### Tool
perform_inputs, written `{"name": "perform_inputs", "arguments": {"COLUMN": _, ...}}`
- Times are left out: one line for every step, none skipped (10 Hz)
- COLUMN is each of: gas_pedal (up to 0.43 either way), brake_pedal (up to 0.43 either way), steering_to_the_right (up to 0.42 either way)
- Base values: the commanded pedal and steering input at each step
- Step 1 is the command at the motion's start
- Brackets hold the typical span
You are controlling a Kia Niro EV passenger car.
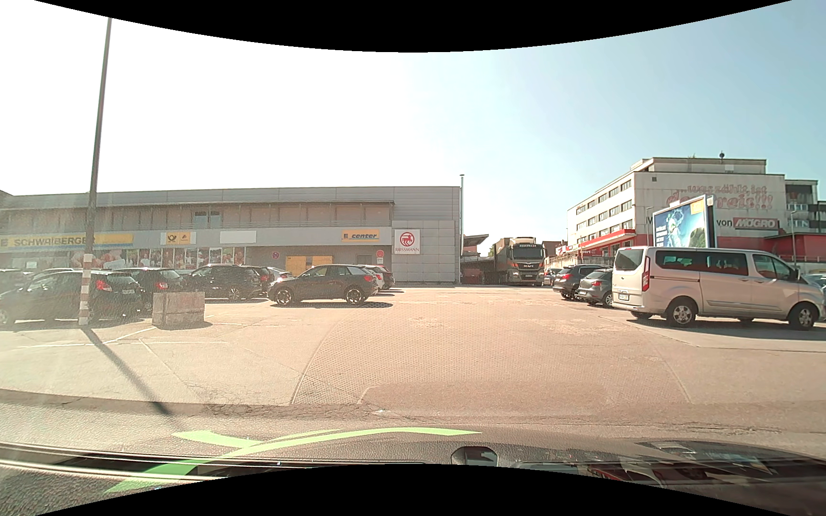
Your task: Follow the waypoints while adhering to traffic rules and regulations
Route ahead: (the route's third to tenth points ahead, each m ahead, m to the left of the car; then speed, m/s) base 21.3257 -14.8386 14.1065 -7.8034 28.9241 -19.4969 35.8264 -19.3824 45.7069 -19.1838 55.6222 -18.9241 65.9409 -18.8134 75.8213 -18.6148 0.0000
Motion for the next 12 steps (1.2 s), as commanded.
{"name": "perform_inputs", "arguments": {"gas_pedal": 0.000, "brake_pedal": 0.421, "steering_to_the_right": -0.055}}
{"name": "perform_inputs", "arguments": {"gas_pedal": 0.000, "brake_pedal": 0.421, "steering_to_the_right": -0.055}}
{"name": "perform_inputs", "arguments": {"gas_pedal": 0.000, "brake_pedal": 0.421, "steering_to_the_right": -0.055}}
{"name": "perform_inputs", "arguments": {"gas_pedal": 0.000, "brake_pedal": 0.421, "steering_to_the_right": -0.055}}
{"name": "perform_inputs", "arguments": {"gas_pedal": 0.000, "brake_pedal": 0.421, "steering_to_the_right": -0.055}}
{"name": "perform_inputs", "arguments": {"gas_pedal": 0.000, "brake_pedal": 0.421, "steering_to_the_right": -0.055}}
{"name": "perform_inputs", "arguments": {"gas_pedal": 0.000, "brake_pedal": 0.421, "steering_to_the_right": -0.055}}
{"name": "perform_inputs", "arguments": {"gas_pedal": 0.000, "brake_pedal": 0.421, "steering_to_the_right": -0.055}}
{"name": "perform_inputs", "arguments": {"gas_pedal": 0.000, "brake_pedal": 0.421, "steering_to_the_right": -0.055}}
{"name": "perform_inputs", "arguments": {"gas_pedal": 0.000, "brake_pedal": 0.421, "steering_to_the_right": -0.055}}
{"name": "perform_inputs", "arguments": {"gas_pedal": 0.000, "brake_pedal": 0.421, "steering_to_the_right": -0.055}}
{"name": "perform_inputs", "arguments": {"gas_pedal": 0.000, "brake_pedal": 0.421, "steering_to_the_right": -0.055}}
